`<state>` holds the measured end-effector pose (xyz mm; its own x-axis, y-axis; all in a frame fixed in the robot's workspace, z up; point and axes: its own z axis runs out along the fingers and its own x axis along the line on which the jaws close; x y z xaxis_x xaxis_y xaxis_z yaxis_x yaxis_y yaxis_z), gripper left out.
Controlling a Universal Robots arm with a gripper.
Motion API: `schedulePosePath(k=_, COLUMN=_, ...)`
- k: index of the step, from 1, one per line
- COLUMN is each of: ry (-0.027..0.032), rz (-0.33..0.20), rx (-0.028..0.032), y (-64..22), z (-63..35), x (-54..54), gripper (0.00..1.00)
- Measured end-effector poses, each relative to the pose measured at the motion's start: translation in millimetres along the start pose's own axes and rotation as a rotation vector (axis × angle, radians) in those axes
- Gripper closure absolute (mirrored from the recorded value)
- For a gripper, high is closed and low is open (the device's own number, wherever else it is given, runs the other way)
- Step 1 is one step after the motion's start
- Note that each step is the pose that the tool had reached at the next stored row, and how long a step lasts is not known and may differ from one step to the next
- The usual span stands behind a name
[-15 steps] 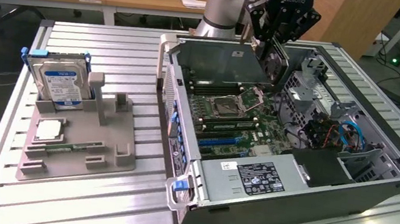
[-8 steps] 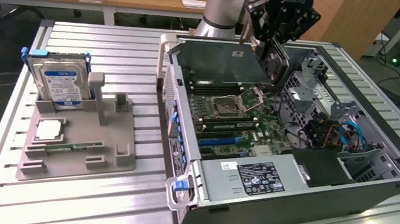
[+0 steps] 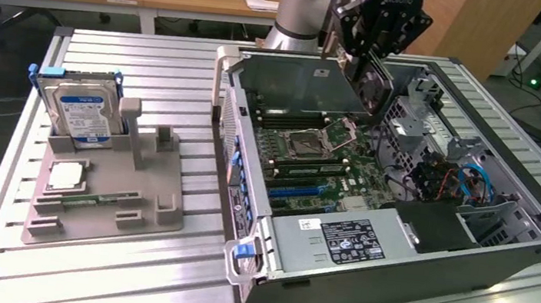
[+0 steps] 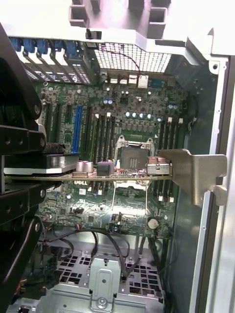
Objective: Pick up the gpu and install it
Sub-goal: 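Insert the gpu into the slot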
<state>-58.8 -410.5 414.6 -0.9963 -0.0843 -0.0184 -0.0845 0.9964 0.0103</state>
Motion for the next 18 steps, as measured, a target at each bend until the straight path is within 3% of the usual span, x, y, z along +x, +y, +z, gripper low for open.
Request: schedulePosePath(k=18, ry=0.0010, rz=-0.106, rx=-0.0020, y=-1.0, z=0.0, x=0.1, gripper=0.72)
